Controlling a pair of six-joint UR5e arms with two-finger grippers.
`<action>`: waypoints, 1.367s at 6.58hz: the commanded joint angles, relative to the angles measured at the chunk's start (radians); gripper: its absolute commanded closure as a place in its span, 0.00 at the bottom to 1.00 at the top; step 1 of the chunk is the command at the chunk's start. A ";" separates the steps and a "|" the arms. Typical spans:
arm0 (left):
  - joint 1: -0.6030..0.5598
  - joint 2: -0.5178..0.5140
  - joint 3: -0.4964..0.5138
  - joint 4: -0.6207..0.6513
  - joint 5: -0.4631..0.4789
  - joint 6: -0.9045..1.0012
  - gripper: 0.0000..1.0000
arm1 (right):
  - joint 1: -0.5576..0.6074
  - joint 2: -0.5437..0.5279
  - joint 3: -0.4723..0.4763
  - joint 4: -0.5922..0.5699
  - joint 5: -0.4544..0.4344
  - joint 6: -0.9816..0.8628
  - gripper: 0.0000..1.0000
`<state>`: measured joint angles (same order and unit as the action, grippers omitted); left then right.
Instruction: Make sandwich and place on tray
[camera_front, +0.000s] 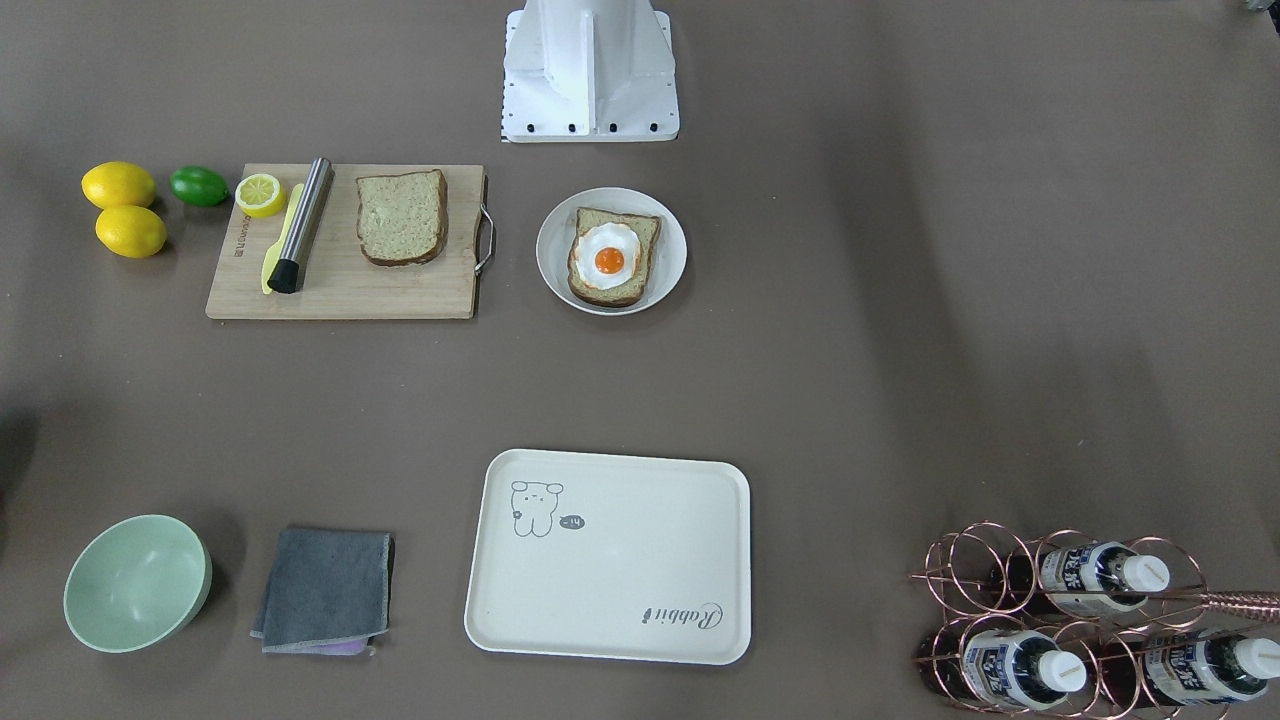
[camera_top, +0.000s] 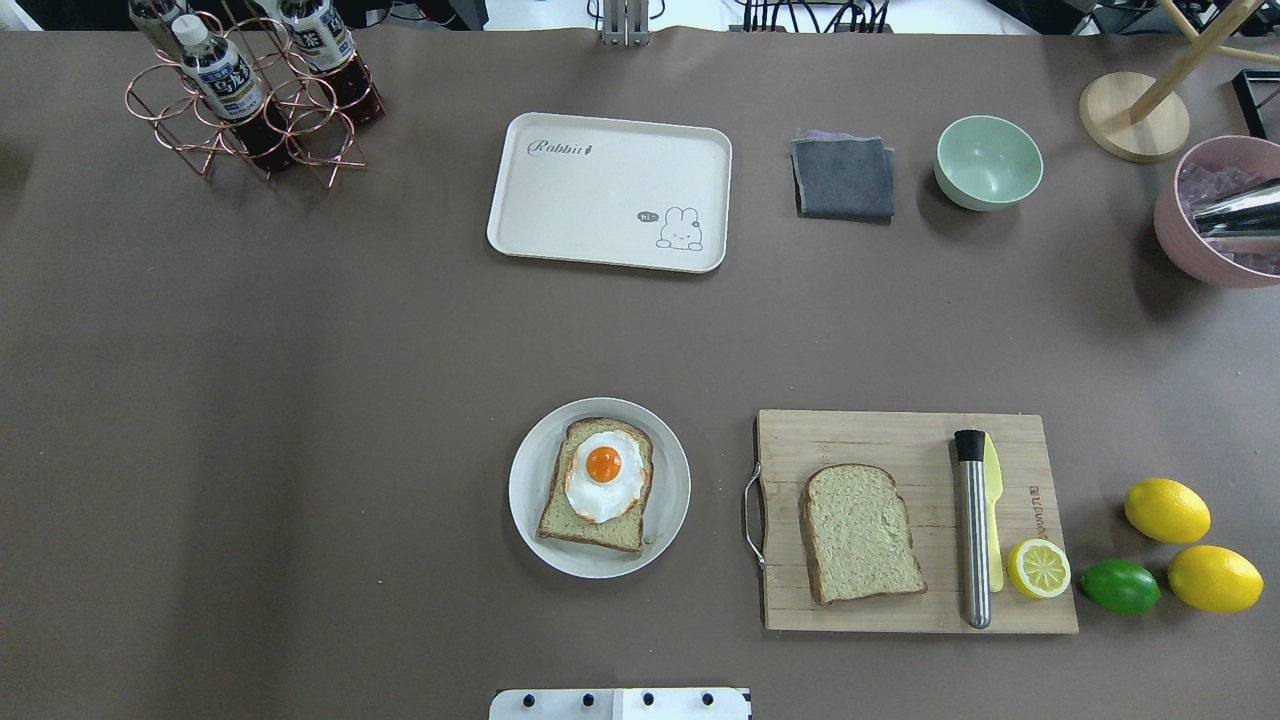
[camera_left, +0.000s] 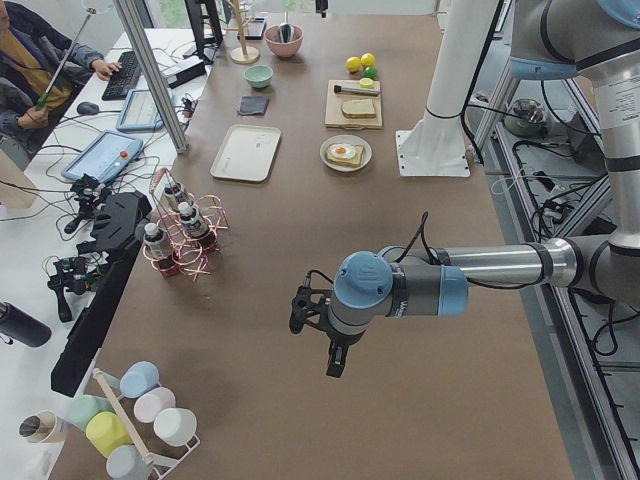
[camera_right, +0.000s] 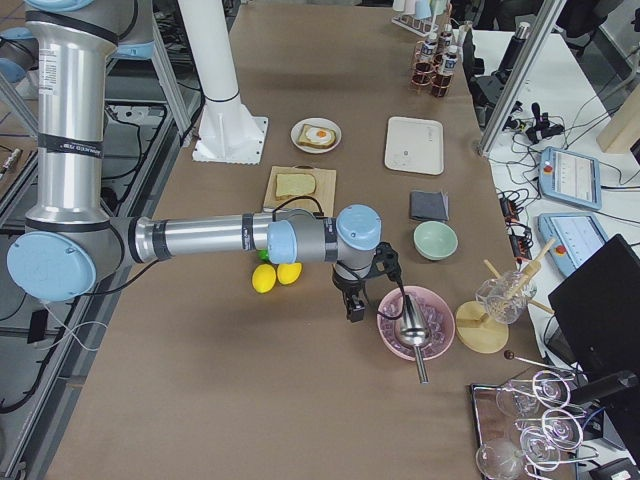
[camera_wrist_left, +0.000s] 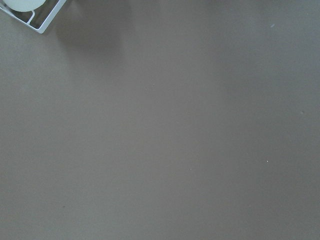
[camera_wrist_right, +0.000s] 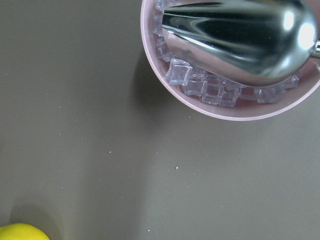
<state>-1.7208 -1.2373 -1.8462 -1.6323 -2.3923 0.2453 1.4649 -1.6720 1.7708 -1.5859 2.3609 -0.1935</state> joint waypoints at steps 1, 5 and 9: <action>0.000 0.001 0.033 0.000 0.037 0.000 0.01 | 0.002 -0.012 -0.004 0.001 0.006 0.002 0.00; 0.016 -0.001 0.036 0.011 0.036 -0.010 0.01 | 0.043 -0.041 -0.001 0.000 0.009 0.002 0.00; 0.015 0.002 0.013 0.006 -0.093 -0.008 0.01 | 0.029 -0.049 0.042 0.007 0.184 0.155 0.00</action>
<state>-1.7057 -1.2346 -1.8283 -1.6203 -2.4668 0.2356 1.5043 -1.7204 1.7872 -1.5843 2.5149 -0.0682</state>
